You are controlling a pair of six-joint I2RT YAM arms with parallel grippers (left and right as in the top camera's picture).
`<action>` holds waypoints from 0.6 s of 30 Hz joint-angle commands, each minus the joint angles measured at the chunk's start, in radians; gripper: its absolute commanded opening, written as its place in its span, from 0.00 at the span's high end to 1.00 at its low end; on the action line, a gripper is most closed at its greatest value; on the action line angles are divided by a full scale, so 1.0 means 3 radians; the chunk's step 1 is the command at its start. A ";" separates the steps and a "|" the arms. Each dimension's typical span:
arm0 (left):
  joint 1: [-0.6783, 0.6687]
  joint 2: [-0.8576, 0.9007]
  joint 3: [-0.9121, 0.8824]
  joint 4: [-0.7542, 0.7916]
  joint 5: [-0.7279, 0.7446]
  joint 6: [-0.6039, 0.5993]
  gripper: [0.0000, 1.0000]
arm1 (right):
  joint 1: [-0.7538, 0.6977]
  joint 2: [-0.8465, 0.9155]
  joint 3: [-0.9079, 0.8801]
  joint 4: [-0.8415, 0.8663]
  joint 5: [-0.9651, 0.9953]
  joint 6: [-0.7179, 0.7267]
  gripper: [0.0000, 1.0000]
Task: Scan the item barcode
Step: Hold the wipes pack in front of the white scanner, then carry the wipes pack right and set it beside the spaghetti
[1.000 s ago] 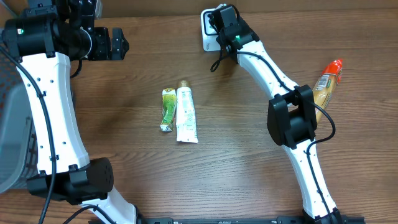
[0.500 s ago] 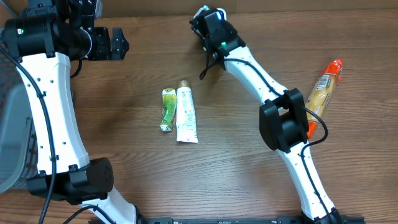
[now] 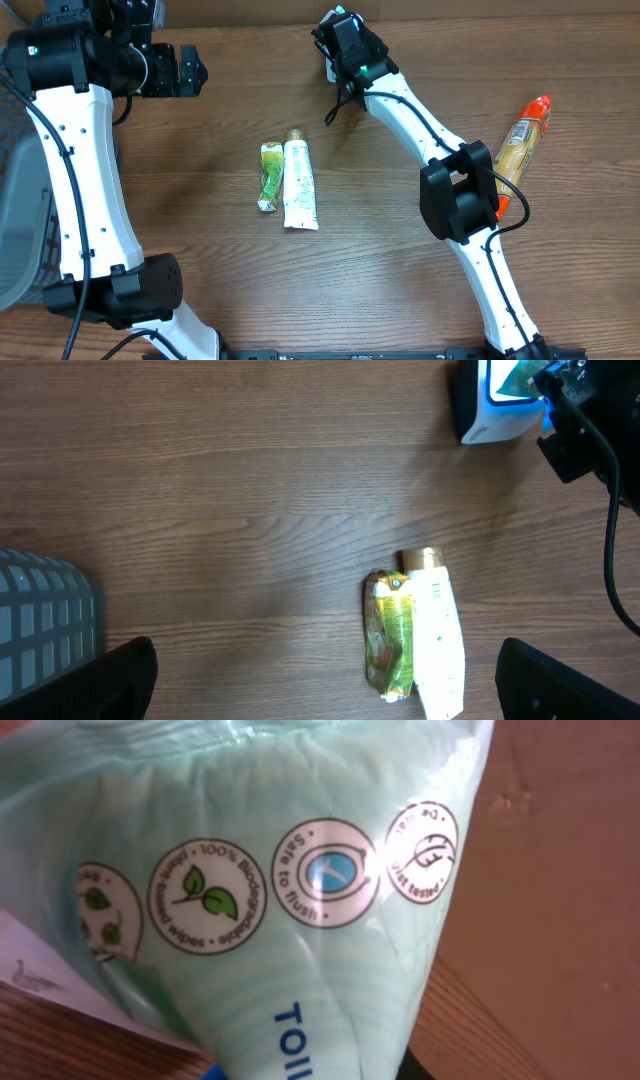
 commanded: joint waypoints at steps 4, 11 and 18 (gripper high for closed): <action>-0.0004 -0.0031 0.0020 -0.0001 0.0004 0.0062 0.00 | -0.0018 -0.0083 0.0085 -0.0023 0.0038 0.0364 0.89; -0.0004 -0.0031 0.0020 -0.0001 0.0004 0.0062 0.00 | -0.0033 -0.0668 0.0086 -0.0304 -0.0187 0.0734 0.96; -0.0004 -0.0031 0.0020 -0.0001 0.0004 0.0062 0.00 | -0.0065 -0.1591 0.0086 -0.1623 -0.0917 0.2613 0.96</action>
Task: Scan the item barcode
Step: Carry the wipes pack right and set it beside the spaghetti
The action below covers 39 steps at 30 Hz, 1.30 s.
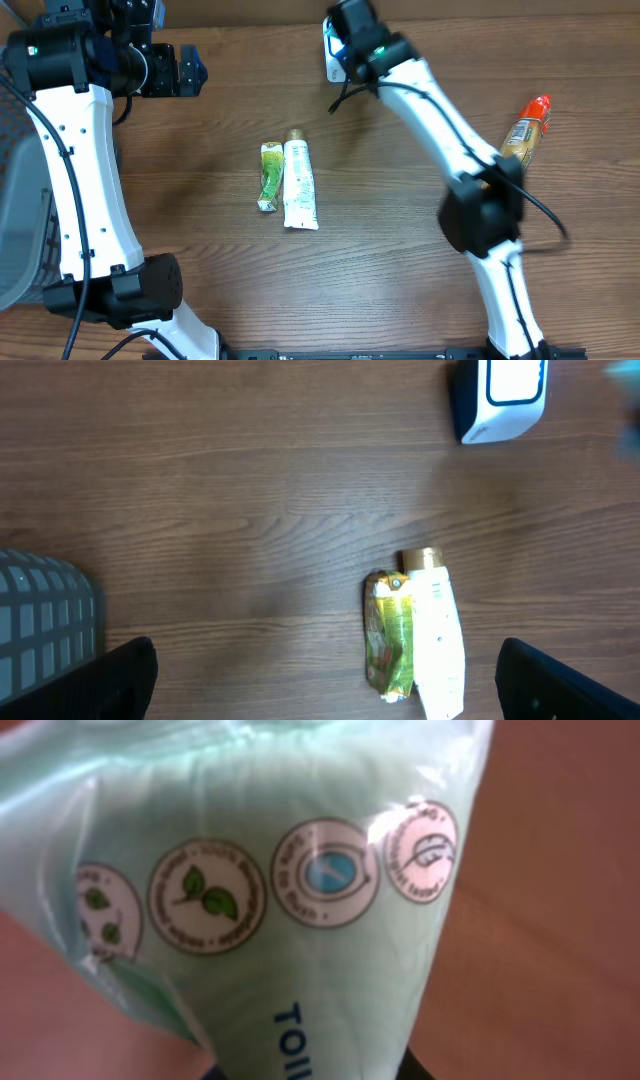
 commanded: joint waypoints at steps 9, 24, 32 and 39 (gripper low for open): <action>-0.0004 -0.0031 0.0020 -0.0001 0.0004 0.0062 0.00 | -0.0326 -0.0905 -0.0022 -0.2243 -0.0448 0.2433 0.96; -0.0004 -0.0031 0.0020 -0.0001 0.0003 0.0062 0.00 | -0.0966 -0.0881 -0.2300 -0.1455 -0.1246 0.2637 0.96; -0.0004 -0.0031 0.0020 -0.0001 0.0004 0.0062 0.00 | -0.1363 -0.0881 -0.3007 -0.1045 -0.1166 0.2513 0.92; -0.0004 -0.0031 0.0020 -0.0001 0.0003 0.0062 0.00 | -0.1816 -0.0882 -0.3045 -0.1096 -0.0412 0.2351 0.91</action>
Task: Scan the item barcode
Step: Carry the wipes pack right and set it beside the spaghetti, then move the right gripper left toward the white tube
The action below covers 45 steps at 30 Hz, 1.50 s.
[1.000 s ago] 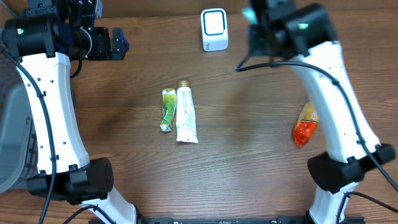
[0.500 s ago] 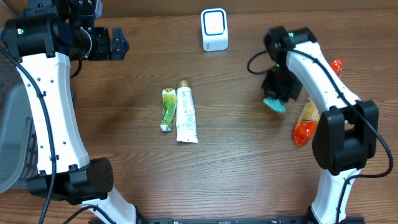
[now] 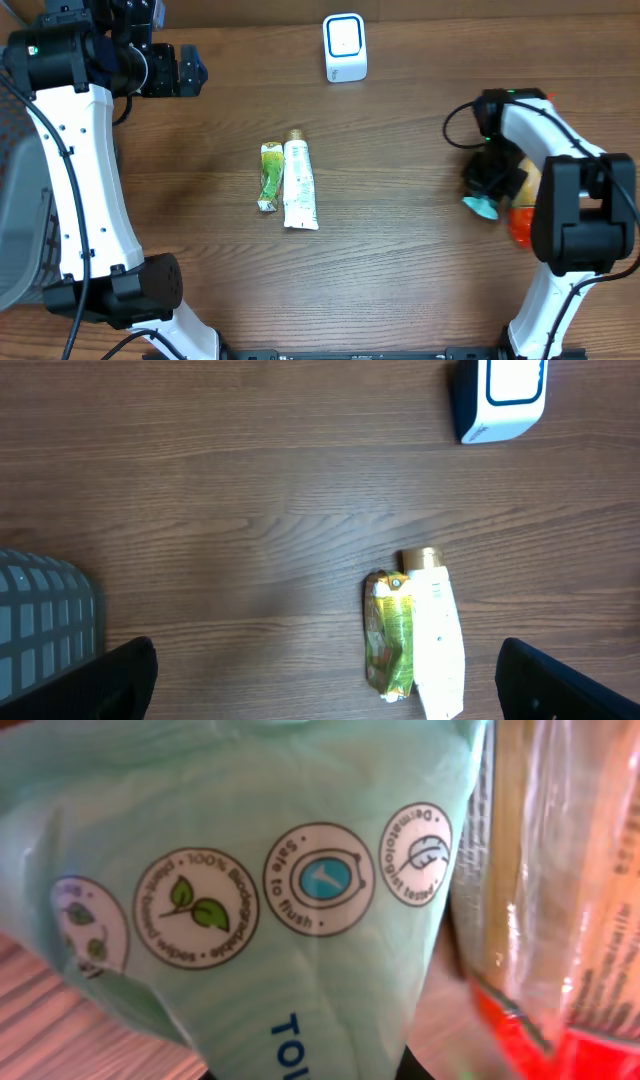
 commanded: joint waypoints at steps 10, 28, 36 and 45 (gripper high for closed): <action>-0.0004 -0.0031 0.0020 -0.0001 0.0004 0.0062 0.00 | -0.0446 -0.0065 0.0806 -0.0201 -0.0275 -0.1410 0.31; -0.0004 -0.0031 0.0020 -0.0001 0.0004 0.0062 0.00 | 0.0858 -0.0070 0.1203 0.0131 -0.1939 -0.1681 0.20; -0.0004 -0.0031 0.0020 -0.0001 0.0003 0.0062 0.00 | 0.1729 -0.0056 0.0891 0.0896 -0.1466 -0.1170 0.00; -0.0004 -0.0031 0.0020 -0.0001 0.0004 0.0062 0.00 | 0.1813 0.0015 0.0403 0.1591 -0.2129 -0.1078 0.10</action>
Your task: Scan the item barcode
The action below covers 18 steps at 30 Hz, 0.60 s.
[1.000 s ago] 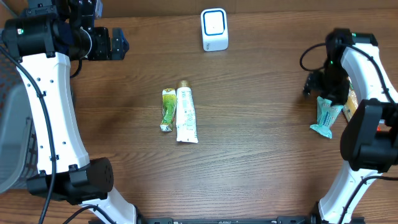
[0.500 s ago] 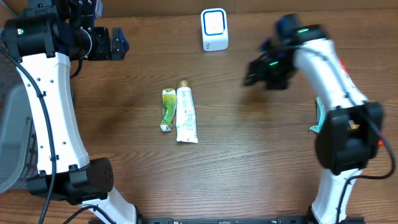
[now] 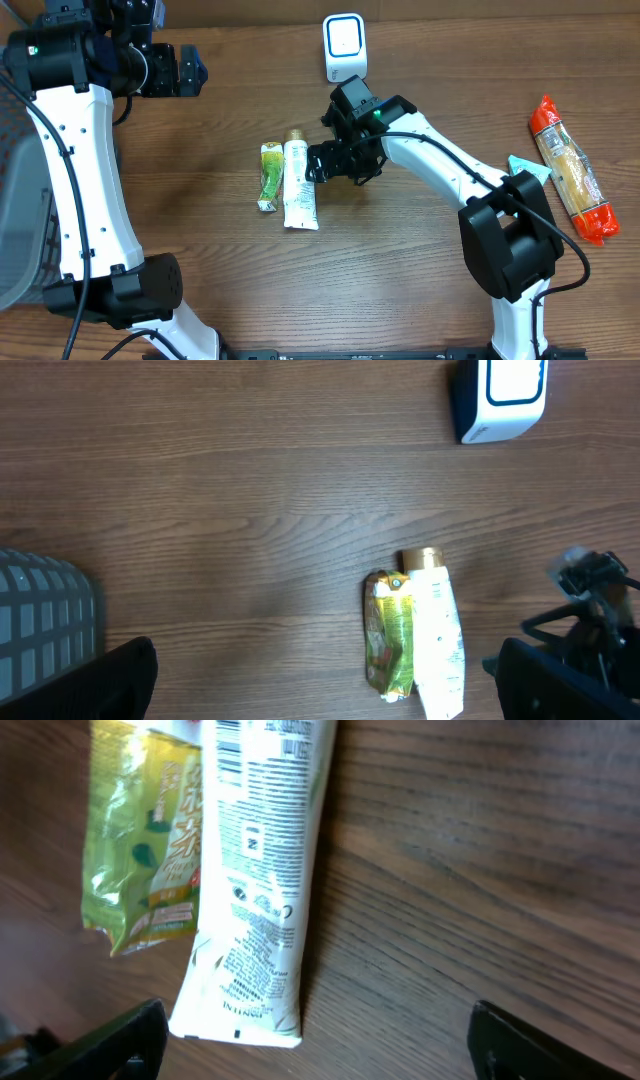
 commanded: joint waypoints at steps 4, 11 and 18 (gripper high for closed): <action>-0.0004 -0.0031 0.0020 -0.0001 0.0003 0.0062 0.00 | 0.0006 0.0015 -0.0538 0.0668 -0.0599 0.0315 0.19; -0.0004 -0.0031 0.0020 -0.0001 0.0003 0.0062 0.00 | 0.0042 0.0017 -0.1078 0.1489 -0.0674 0.0926 0.30; -0.0004 -0.0031 0.0020 -0.0001 0.0003 0.0062 0.00 | 0.0254 0.0017 -0.1525 0.2229 -0.0275 0.1732 0.57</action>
